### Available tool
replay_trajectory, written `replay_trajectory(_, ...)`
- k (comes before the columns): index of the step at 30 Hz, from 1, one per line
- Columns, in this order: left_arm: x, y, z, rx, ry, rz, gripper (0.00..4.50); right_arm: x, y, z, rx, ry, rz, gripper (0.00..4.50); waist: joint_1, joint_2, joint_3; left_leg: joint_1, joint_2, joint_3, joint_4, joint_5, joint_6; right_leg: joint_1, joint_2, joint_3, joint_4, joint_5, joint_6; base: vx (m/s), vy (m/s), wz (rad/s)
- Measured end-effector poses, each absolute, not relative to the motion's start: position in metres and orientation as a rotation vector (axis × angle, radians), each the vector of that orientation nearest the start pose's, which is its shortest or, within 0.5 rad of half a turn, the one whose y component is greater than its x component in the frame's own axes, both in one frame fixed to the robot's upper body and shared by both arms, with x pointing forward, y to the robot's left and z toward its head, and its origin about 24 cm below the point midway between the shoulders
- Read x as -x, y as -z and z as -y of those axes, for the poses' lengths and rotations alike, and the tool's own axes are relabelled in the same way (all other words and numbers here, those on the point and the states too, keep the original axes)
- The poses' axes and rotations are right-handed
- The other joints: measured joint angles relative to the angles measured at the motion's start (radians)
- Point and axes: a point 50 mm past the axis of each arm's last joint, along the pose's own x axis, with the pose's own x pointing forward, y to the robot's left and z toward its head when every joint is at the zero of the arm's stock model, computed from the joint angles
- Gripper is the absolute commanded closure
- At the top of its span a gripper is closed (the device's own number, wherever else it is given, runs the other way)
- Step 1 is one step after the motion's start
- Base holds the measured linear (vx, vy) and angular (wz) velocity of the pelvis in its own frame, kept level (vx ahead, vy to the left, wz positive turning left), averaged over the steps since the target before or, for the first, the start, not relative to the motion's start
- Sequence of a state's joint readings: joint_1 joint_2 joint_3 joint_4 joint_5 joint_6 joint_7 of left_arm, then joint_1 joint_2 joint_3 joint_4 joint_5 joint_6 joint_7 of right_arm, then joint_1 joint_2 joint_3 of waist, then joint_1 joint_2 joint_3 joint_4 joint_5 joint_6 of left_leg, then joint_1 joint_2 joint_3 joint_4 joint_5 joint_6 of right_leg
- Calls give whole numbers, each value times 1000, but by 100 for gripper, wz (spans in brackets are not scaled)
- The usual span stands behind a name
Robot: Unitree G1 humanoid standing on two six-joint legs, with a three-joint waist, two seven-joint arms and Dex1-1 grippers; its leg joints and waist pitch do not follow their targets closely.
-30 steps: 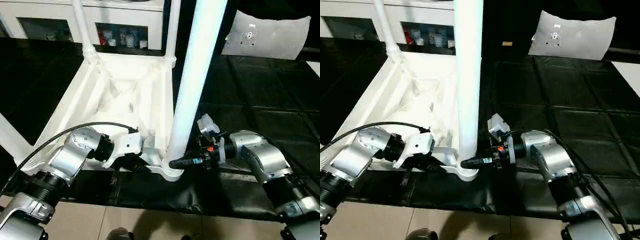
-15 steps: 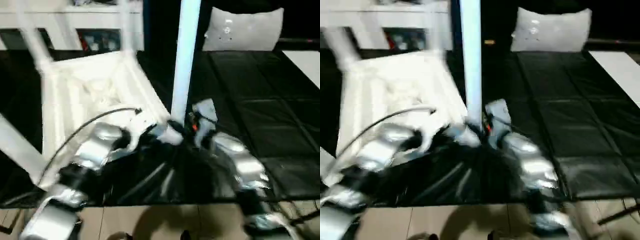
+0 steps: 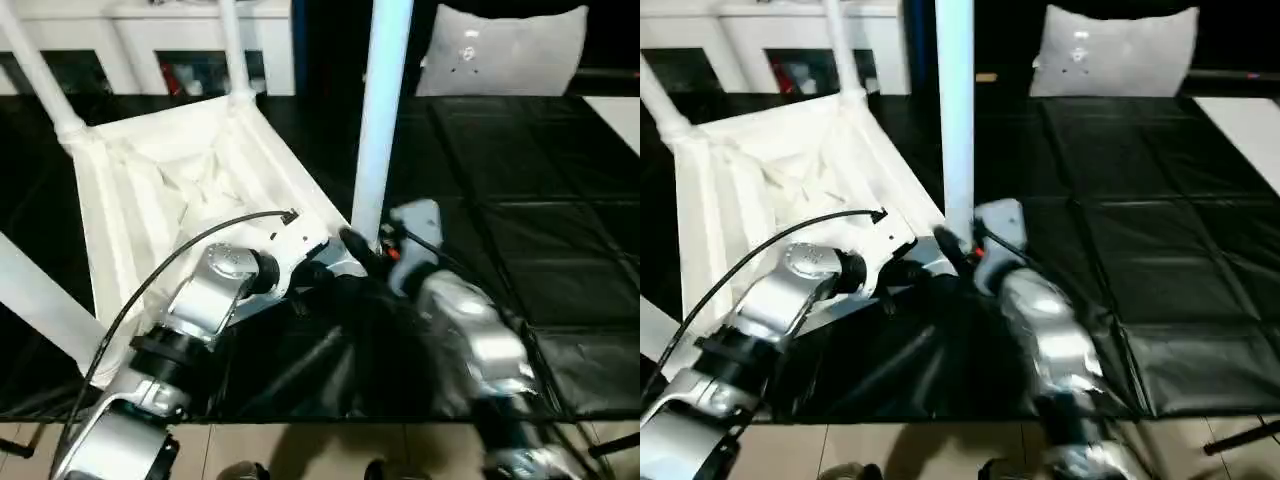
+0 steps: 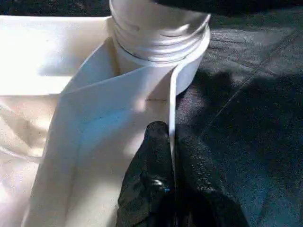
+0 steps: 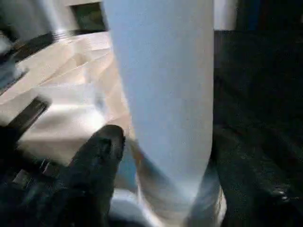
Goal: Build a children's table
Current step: Rotate leg to tighten
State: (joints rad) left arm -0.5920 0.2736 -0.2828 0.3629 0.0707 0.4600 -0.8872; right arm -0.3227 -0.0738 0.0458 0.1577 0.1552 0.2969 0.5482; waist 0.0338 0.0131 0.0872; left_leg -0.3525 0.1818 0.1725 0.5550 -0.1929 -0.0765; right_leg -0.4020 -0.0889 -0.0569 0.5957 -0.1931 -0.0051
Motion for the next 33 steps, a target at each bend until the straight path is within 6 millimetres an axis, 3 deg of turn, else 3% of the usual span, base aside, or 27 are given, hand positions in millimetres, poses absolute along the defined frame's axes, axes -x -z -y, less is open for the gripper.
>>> replay_trajectory(7,-322,-72,-125,-444,1104,-436,450,-292,-66,123,5,-944,-163,68,-4,-1,1,-6,11,0,3,3,5,-5,10,-2,-1,0,-1,0,0,0)
replay_trajectory(11,-314,-71,-141,-491,1237,-426,450,-288,-68,137,55,-1131,-214,68,6,-2,1,-5,13,-1,5,3,5,-5,11,-4,0,-1,-2,0,0,0)
replay_trajectory(16,-304,-71,-146,-495,1397,-443,450,-290,-76,143,50,-1286,-221,68,21,-3,1,-10,12,-1,12,3,6,-6,8,-4,0,1,-5,0,0,0)
replay_trajectory(18,-301,-71,-147,-511,1445,-448,450,-291,-79,145,52,-1326,-223,84,31,-4,1,-12,11,0,16,3,6,-7,7,-4,1,1,-6,0,0,0)
replay_trajectory(26,-295,-70,-149,-536,1540,-458,450,-286,-81,142,-13,-1513,-271,144,41,-9,1,-14,11,0,26,3,7,-8,4,-6,10,2,-7,0,0,0)
replay_trajectory(33,-293,-69,-150,-548,1585,-461,450,-287,-83,139,-22,-1568,-296,207,54,-11,1,-14,12,-1,31,3,6,-9,3,-6,16,2,-7,0,0,0)
